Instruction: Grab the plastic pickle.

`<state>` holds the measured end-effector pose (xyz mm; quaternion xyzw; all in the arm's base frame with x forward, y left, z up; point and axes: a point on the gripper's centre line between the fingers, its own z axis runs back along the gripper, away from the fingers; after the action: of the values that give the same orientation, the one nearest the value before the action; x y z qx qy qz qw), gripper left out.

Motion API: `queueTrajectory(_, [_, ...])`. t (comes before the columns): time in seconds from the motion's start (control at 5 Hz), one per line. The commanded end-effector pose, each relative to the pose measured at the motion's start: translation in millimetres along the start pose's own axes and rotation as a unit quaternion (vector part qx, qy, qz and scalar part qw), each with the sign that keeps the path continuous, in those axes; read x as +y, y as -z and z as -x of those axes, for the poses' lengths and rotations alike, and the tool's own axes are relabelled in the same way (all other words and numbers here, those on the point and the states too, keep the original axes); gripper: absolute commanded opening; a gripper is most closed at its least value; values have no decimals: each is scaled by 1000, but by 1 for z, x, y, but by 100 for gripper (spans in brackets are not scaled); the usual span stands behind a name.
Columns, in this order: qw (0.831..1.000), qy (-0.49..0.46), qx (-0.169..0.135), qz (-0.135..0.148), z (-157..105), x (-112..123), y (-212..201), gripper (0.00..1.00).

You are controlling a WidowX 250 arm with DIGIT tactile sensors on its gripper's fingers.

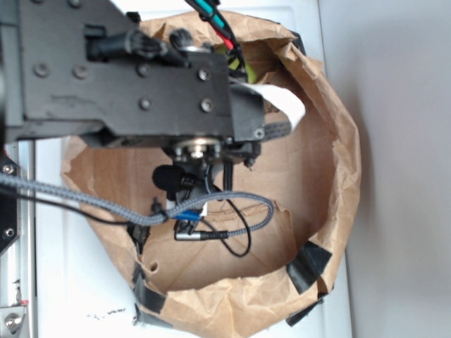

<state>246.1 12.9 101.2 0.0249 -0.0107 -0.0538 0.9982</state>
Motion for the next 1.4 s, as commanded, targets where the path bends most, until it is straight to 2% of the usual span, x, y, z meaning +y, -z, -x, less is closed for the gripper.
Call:
queueTrajectory(0.0, [1000, -8, -15, -4, -5, 7, -7, 100])
queueTrajectory(0.2, [1000, -12, -14, -4, 2, 12, 19, 100])
queueTrajectory(0.4, [999, -3, -36, 0, 16, 20, 28, 100])
queueTrajectory(0.6, [999, -16, -43, 16, 17, 31, 33, 100])
queueTrajectory(1.2, [999, -33, -13, -8, 11, 40, 69, 100])
